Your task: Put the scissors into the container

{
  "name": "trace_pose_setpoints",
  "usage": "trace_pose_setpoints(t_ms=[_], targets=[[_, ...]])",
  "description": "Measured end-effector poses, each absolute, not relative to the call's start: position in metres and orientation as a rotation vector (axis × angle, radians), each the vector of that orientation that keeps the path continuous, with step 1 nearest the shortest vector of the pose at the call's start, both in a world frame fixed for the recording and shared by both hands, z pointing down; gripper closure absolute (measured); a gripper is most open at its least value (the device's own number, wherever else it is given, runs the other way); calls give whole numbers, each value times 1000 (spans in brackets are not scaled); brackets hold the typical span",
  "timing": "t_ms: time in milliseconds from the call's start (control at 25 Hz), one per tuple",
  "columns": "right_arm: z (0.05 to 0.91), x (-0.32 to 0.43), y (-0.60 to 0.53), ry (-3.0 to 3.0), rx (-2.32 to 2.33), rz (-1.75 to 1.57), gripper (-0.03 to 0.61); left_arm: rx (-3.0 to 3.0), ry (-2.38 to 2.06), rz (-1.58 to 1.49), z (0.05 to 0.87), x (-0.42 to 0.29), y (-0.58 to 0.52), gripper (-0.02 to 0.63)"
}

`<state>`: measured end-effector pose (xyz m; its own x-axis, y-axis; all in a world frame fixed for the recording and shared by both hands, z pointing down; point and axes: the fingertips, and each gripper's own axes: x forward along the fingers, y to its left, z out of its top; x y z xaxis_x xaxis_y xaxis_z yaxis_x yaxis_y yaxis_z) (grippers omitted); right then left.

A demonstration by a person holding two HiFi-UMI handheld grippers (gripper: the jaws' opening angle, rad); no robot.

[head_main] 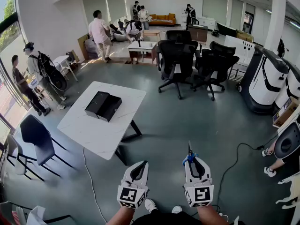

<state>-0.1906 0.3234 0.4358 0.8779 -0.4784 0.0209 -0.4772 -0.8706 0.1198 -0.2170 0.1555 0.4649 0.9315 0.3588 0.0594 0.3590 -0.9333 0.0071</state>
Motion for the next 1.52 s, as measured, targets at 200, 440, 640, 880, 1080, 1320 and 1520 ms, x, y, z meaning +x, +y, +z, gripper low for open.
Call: trace_pose_setpoints(t_ms=[200,440,640,880,1080,1320,1520], targets=[[436,-180,315,-744,2911,-21,488,-3090,-568,-83,463,-207,147,604],[437,-172,302,-746,2910,-7,488,-3087,-574,-76,461,-200,136,604],[436,-172,287,-756,2922,-15,488,-3088,-576,-81,466,-198,123,605],[426,-168,264,-786,2964,-65,486,-3081,-568,-59,466,-197,100,604],[427,-166,242,-790,2959,-67,486,-3074,-578,-43,465,-194,78,604],[425,-158,236,-792,2938,-64,487,-3067,-588,-43,463,-185,74,604],[425,-145,240,-778,2928,-64,487,-3064,-610,-53,465,-173,80,604]])
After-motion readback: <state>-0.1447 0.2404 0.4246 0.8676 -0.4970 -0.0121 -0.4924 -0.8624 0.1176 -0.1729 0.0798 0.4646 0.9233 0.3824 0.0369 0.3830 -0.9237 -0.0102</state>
